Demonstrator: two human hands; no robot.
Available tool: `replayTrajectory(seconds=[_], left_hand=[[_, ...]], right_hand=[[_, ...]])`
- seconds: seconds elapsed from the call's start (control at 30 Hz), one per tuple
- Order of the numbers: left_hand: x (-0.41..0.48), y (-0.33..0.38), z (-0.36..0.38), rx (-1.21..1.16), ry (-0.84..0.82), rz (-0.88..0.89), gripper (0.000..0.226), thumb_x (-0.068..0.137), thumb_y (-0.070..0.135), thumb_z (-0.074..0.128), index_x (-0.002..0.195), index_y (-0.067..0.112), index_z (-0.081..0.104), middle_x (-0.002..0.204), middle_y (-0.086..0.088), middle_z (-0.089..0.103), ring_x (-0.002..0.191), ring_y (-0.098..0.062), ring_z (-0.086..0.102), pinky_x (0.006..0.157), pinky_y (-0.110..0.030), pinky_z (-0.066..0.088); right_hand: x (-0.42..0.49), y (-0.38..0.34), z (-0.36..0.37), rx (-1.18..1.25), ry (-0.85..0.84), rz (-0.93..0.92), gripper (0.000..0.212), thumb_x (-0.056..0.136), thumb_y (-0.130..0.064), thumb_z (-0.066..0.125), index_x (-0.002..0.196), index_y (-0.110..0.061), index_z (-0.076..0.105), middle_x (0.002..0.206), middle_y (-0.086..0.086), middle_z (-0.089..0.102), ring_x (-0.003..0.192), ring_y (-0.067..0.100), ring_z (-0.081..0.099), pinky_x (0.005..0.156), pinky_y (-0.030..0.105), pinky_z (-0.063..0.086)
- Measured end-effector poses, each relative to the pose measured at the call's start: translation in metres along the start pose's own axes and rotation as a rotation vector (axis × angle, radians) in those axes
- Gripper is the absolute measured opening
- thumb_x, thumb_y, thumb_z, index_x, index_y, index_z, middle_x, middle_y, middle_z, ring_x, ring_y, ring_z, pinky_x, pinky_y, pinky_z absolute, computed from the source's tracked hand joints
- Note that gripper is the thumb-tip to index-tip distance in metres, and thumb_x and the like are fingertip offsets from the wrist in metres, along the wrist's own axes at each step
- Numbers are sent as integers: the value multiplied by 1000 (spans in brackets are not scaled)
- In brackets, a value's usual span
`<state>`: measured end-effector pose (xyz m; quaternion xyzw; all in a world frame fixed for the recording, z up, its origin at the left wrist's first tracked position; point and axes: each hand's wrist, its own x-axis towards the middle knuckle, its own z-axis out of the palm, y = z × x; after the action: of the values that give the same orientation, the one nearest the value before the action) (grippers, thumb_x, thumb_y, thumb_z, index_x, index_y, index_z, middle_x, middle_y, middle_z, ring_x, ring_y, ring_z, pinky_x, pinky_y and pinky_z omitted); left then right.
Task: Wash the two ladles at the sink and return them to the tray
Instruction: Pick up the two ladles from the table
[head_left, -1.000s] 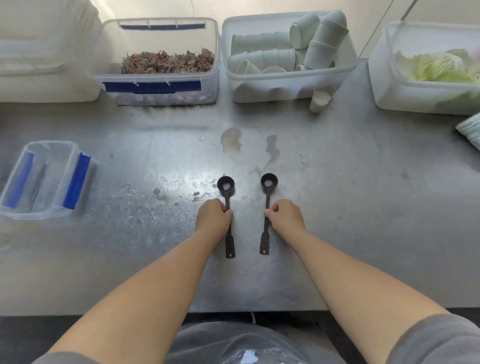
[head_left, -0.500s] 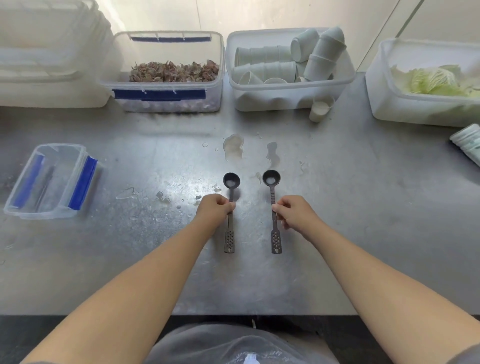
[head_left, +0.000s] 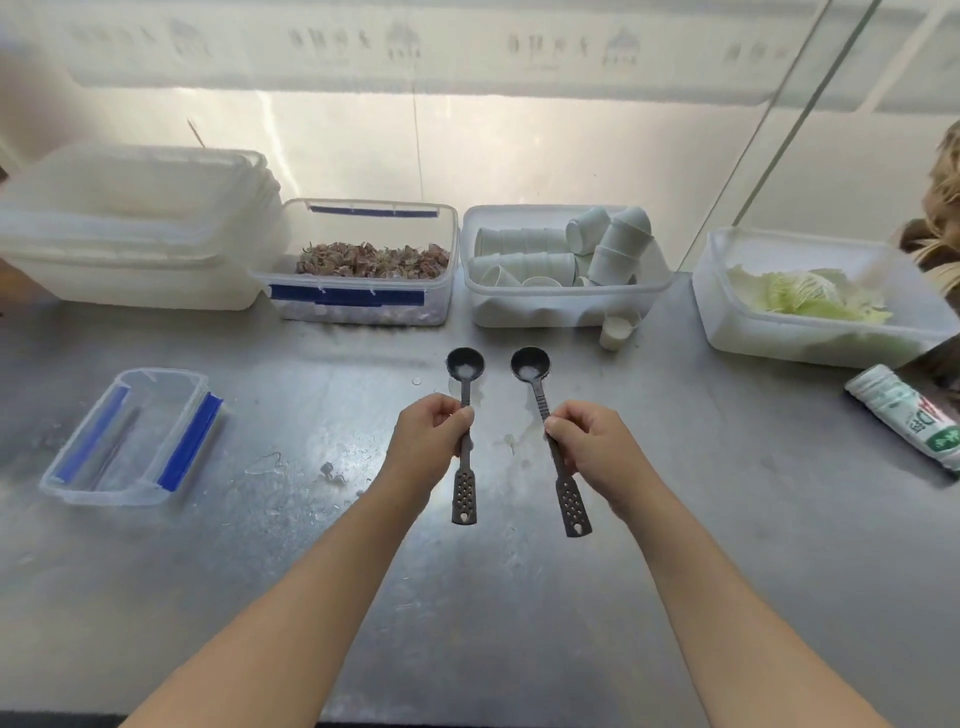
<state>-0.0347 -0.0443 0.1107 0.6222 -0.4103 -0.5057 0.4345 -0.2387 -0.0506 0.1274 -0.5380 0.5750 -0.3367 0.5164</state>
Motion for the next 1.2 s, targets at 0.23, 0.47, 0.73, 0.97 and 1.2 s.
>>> replayTrajectory(seconds=[0.23, 0.47, 0.73, 0.97, 1.2], left_hand=[[-19, 46, -12, -77, 75, 141, 13, 92, 18, 63, 81, 11, 67, 51, 8, 61, 51, -8, 60, 52, -17, 51], [-41, 79, -31, -90, 136, 221, 15, 93, 20, 64, 82, 9, 67, 49, 7, 58, 49, -10, 56, 49, -18, 48], [-57, 91, -45, -117, 204, 233, 15, 93, 18, 64, 84, 5, 66, 48, 2, 55, 46, -12, 53, 48, -21, 46], [-80, 79, -77, -124, 365, 231, 12, 92, 21, 64, 86, 11, 68, 51, 5, 58, 47, -9, 56, 47, -19, 47], [-134, 52, -135, -171, 613, 216, 12, 93, 18, 62, 85, 10, 64, 51, 4, 58, 47, -9, 54, 47, -17, 45]], right_hand=[[-19, -45, -4, 169, 76, -107, 30, 94, -9, 53, 65, -11, 55, 49, -8, 49, 40, 5, 41, 43, 14, 37], [-29, -88, -14, 155, 113, -218, 33, 93, -10, 54, 61, -14, 53, 47, -9, 46, 41, 7, 39, 43, 15, 36], [-38, -100, -9, 169, 121, -270, 33, 94, -8, 54, 62, -11, 53, 45, -10, 44, 39, 6, 39, 41, 17, 37], [-31, -112, 29, 111, -30, -300, 29, 94, -8, 53, 65, -8, 53, 49, -3, 47, 39, 6, 40, 42, 15, 35], [-38, -131, 107, 101, -340, -305, 30, 95, -7, 53, 65, -7, 57, 47, -7, 51, 39, 3, 41, 42, 13, 36]])
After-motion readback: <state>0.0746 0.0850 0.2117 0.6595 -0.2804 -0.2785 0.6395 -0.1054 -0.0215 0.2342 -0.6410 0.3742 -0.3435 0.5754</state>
